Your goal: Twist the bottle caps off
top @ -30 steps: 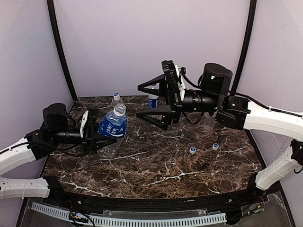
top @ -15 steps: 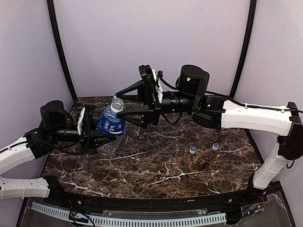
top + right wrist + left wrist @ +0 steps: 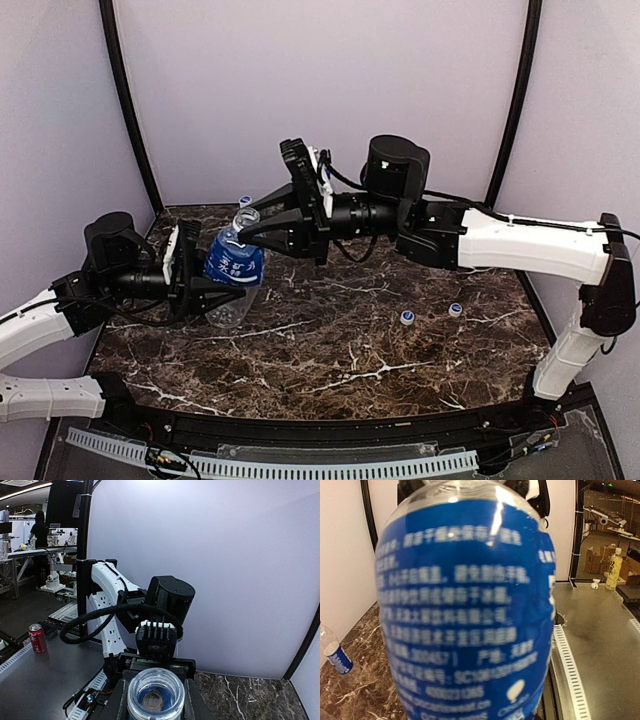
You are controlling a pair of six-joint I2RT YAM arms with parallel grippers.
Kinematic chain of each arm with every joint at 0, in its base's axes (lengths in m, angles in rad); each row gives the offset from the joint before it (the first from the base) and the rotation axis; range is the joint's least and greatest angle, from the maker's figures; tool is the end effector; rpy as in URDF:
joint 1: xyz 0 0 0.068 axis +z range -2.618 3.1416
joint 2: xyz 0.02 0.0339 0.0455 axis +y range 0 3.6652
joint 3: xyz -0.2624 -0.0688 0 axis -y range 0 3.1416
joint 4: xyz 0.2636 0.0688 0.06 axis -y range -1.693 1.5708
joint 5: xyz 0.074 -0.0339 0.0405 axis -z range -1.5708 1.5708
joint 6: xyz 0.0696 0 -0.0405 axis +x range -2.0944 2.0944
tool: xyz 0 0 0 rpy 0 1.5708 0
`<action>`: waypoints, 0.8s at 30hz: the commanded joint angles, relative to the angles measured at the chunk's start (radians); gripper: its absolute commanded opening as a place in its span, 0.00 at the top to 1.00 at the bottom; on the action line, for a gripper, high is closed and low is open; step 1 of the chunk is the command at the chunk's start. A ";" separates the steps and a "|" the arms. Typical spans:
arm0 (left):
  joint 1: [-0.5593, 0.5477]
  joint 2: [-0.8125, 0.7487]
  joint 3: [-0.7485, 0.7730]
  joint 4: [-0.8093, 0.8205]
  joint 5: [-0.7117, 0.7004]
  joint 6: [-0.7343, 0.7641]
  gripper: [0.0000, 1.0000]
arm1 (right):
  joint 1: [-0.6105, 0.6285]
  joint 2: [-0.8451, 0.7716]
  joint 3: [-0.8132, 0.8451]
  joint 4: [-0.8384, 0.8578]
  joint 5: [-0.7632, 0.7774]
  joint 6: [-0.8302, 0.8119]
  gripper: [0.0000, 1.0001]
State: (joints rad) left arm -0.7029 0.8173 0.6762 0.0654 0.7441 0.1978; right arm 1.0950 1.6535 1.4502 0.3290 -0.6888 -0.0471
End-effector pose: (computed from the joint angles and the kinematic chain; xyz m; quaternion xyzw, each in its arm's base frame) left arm 0.1486 -0.1877 0.3177 0.5199 0.5075 -0.4164 0.5466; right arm 0.1616 0.4102 0.3966 -0.5495 0.3868 0.5466 0.4996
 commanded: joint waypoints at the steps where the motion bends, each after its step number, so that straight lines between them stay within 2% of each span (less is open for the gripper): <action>1: 0.003 -0.008 -0.017 0.010 -0.010 0.003 0.34 | 0.009 0.001 0.033 -0.051 0.011 -0.004 1.00; 2: 0.003 -0.009 -0.020 0.008 -0.022 0.001 0.18 | 0.010 -0.010 0.031 -0.069 0.029 -0.010 1.00; 3: 0.003 -0.012 -0.020 0.004 -0.045 0.003 0.05 | 0.007 -0.023 0.027 -0.088 0.054 -0.015 1.00; 4: 0.003 -0.014 -0.023 0.002 -0.054 0.010 0.02 | 0.006 -0.037 0.021 -0.107 0.079 -0.021 1.00; 11: 0.004 -0.032 -0.048 -0.013 -0.133 0.047 0.01 | -0.054 -0.162 -0.017 -0.316 0.348 -0.012 1.00; 14: 0.003 -0.040 -0.053 -0.018 -0.192 0.066 0.01 | -0.113 -0.221 -0.047 -0.423 0.558 0.039 1.00; 16: 0.003 -0.042 -0.052 -0.020 -0.202 0.075 0.01 | -0.173 -0.257 -0.093 -0.476 0.764 0.080 1.00; 18: 0.004 -0.042 -0.049 -0.021 -0.192 0.076 0.01 | -0.228 -0.289 -0.155 -0.490 0.876 0.101 1.00; 21: 0.003 -0.040 -0.050 -0.023 -0.178 0.074 0.01 | -0.320 -0.303 -0.254 -0.438 0.940 0.093 1.00; 24: 0.004 -0.040 -0.049 -0.029 -0.169 0.075 0.01 | -0.398 -0.288 -0.340 -0.313 0.884 0.056 1.00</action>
State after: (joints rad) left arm -0.7029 0.7883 0.6441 0.0547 0.5671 0.2607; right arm 0.7689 1.3407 1.2121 -0.0673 0.1158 0.0193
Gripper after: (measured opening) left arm 0.988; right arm 0.282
